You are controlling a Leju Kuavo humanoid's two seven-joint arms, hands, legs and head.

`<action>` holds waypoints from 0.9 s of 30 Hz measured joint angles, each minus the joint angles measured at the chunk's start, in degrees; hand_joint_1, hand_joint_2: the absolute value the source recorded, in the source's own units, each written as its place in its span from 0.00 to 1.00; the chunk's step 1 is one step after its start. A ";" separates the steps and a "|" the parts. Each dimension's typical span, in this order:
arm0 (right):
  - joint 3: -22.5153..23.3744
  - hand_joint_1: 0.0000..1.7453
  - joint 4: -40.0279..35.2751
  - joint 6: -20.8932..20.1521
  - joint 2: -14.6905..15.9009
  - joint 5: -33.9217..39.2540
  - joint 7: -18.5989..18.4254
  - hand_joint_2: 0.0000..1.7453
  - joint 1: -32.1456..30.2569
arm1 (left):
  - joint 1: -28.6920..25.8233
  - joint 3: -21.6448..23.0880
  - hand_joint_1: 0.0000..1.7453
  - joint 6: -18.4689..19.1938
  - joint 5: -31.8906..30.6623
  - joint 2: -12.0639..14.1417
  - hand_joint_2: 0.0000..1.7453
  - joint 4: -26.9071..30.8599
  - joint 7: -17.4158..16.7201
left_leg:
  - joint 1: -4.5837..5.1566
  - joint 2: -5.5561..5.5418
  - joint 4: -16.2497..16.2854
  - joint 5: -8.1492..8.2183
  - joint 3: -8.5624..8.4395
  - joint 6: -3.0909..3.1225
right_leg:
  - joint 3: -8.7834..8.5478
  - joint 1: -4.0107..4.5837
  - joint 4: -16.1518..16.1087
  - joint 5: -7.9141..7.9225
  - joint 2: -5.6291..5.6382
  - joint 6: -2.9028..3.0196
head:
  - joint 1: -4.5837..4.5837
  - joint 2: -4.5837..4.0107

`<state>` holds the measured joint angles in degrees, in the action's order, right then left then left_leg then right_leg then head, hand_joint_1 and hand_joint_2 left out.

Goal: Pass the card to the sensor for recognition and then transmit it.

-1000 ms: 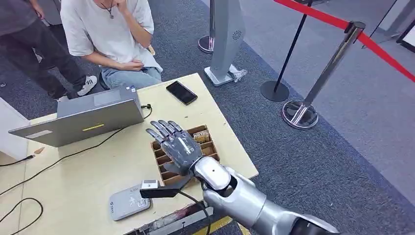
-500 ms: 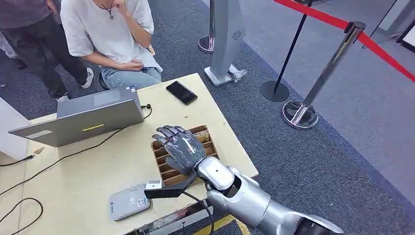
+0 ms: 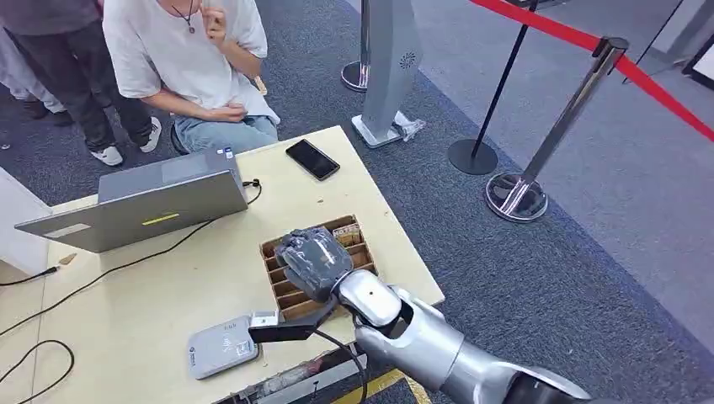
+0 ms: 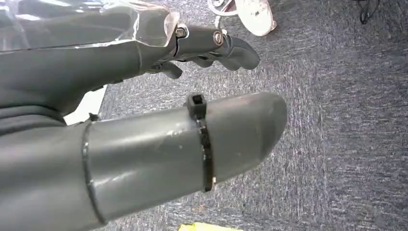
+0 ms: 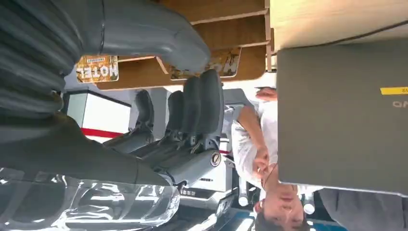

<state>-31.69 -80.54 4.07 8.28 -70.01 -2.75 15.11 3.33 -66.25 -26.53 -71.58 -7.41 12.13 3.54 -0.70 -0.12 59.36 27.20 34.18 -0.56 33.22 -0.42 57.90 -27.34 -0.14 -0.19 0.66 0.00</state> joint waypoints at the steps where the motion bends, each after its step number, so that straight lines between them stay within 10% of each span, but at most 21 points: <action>1: -0.07 0.62 0.32 0.02 0.00 0.06 0.00 1.00 0.13 | 0.00 -0.02 0.00 0.00 0.00 0.00 0.00 0.00 0.00 | 0.00 0.00 0.00 0.00 0.00 0.00 | 0.00 0.00 0.00 0.00 0.00 0.00 | 0.00 0.00; 11: -0.50 0.41 2.67 0.22 0.00 0.28 0.02 1.00 1.64 | 0.00 -0.68 0.00 -0.02 -0.02 0.00 0.00 0.00 0.02 | 0.00 0.00 0.00 0.00 0.00 0.00 | 0.00 0.00 0.00 0.00 0.00 0.00 | 0.00 0.00; 27: -0.59 0.55 2.95 0.52 0.00 0.24 -0.37 1.00 1.77 | 0.01 -0.76 0.00 -0.04 -0.44 0.00 0.00 0.02 0.22 | 0.00 0.00 0.00 0.00 -0.01 0.00 | 0.00 0.00 0.00 0.00 0.00 0.00 | 0.00 0.00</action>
<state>-32.28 -77.59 4.59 8.28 -69.77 -3.13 16.88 3.34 -67.01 -26.58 -72.02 -7.41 12.15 3.76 -0.70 -0.12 59.36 27.20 34.17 -0.56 33.22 -0.42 57.90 -27.34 -0.14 -0.19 0.66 0.00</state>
